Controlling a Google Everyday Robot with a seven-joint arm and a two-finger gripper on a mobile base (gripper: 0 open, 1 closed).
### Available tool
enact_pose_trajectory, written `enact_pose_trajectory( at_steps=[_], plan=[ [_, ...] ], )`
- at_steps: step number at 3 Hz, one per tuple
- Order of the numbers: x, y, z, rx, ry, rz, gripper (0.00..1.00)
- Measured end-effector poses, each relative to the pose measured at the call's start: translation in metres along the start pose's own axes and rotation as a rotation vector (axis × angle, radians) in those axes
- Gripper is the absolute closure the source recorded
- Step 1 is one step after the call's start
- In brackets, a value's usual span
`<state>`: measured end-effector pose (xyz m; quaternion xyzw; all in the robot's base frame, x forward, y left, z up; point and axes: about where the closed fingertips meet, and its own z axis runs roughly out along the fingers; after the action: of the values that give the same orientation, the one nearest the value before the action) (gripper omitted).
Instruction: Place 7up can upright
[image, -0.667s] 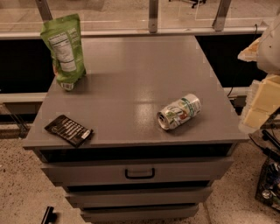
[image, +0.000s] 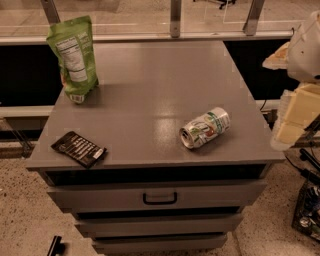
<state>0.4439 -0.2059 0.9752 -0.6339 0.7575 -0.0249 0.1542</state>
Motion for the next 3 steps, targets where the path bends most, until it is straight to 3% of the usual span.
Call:
enact_pose_trajectory(
  at_steps=[2, 3],
  plan=[
    [-0.044, -0.007, 0.054, -0.169, -0.039, -0.314, 0.00],
    [-0.059, 0.003, 0.080, -0.192, -0.041, -0.453, 0.00]
  ],
)
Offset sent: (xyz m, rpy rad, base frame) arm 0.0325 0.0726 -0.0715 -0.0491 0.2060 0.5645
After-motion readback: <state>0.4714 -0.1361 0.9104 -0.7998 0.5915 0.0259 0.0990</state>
